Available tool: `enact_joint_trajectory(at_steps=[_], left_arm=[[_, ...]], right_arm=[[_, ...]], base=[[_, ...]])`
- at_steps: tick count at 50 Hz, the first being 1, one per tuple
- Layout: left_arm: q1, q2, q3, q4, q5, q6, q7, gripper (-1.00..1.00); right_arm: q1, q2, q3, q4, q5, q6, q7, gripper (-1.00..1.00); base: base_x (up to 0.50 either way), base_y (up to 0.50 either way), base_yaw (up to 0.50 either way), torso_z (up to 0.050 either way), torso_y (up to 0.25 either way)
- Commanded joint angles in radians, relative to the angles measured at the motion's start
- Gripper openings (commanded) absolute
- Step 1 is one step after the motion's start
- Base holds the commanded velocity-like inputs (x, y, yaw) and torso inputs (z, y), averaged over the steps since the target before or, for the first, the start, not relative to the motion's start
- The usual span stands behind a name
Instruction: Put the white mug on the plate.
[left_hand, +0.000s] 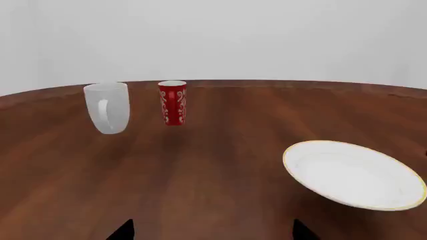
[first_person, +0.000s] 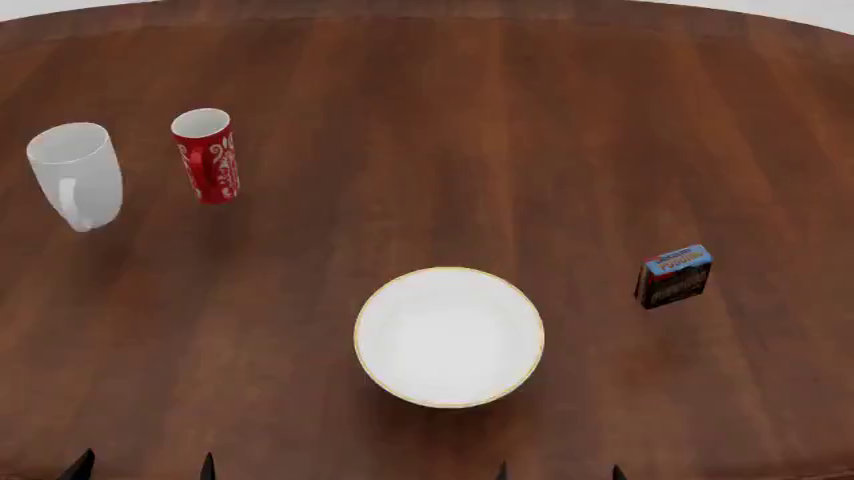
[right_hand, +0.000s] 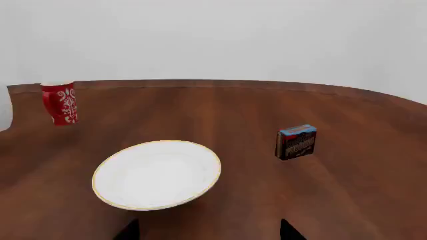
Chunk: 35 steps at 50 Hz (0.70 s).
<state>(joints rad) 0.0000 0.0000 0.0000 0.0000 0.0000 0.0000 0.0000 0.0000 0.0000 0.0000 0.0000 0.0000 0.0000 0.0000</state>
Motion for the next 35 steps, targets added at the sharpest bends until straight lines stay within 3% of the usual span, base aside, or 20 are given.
enact_joint_trajectory(at_steps=[1, 5, 35], left_arm=[[-0.001, -0.013, 0.015, 0.001, -0.013, -0.002, -0.015, 1.0], [0.006, -0.031, 0.028, 0.006, -0.011, 0.066, -0.051, 1.0], [0.015, -0.095, 0.098, 0.088, -0.017, 0.016, -0.107, 1.0]], right_arm=[[0.0, 0.012, -0.014, -0.001, 0.012, 0.001, 0.014, 1.0], [-0.029, 0.028, -0.042, -0.037, 0.019, -0.022, 0.04, 1.0], [-0.044, 0.087, -0.116, -0.104, 0.048, 0.027, 0.1, 1.0]], base=[[0.0, 0.0, 0.0, 0.0, 0.0], [0.0, 0.0, 0.0, 0.013, 0.006], [0.0, 0.0, 0.0, 0.05, 0.026]])
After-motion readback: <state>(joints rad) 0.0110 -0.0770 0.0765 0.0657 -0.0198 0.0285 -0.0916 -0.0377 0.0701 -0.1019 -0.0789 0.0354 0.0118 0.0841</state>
